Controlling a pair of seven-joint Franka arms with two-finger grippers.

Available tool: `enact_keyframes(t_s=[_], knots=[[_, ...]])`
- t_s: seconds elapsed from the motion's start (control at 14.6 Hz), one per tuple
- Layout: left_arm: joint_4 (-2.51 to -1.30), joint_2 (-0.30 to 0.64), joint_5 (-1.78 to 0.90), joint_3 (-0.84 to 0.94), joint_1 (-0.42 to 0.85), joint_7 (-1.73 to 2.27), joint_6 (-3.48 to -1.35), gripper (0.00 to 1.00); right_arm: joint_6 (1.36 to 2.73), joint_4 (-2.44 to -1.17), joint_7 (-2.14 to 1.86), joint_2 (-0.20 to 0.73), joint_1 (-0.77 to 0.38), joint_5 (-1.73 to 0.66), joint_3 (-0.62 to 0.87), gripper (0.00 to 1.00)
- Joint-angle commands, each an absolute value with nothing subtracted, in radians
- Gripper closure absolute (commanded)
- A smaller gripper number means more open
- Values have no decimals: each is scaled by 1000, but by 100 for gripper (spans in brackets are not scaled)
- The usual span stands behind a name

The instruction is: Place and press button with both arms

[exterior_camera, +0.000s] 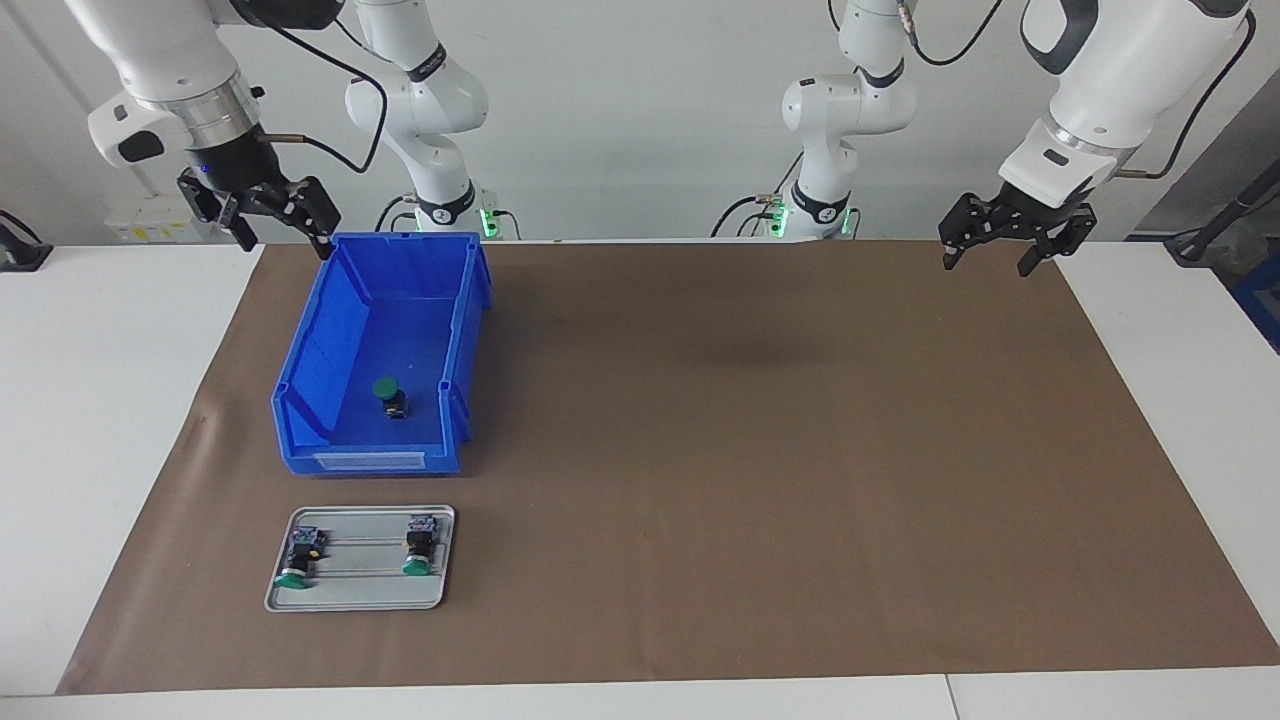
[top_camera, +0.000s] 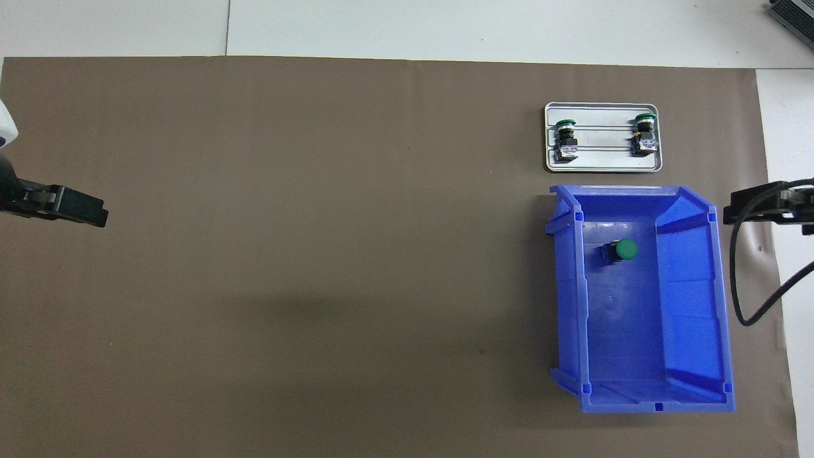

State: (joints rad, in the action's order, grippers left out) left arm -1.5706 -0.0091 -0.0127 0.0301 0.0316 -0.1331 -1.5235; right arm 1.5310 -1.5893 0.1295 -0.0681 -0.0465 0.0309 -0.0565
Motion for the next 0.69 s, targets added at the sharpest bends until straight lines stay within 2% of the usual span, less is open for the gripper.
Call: enact_keyframes(t_s=[0.0, 0.34, 0.62], knots=[[-1608, -38, 6, 41, 15, -132, -1542, 0, 1461, -1507, 107, -46, -61, 49, -52, 0], [-1608, -37, 6, 41, 15, -132, -1543, 0, 1448, -1494, 84, -38, -40, 49, -60, 0], [-1608, -37, 6, 41, 15, -132, -1543, 0, 1477, -1537, 90, -44, -28, 41, -60, 0]])
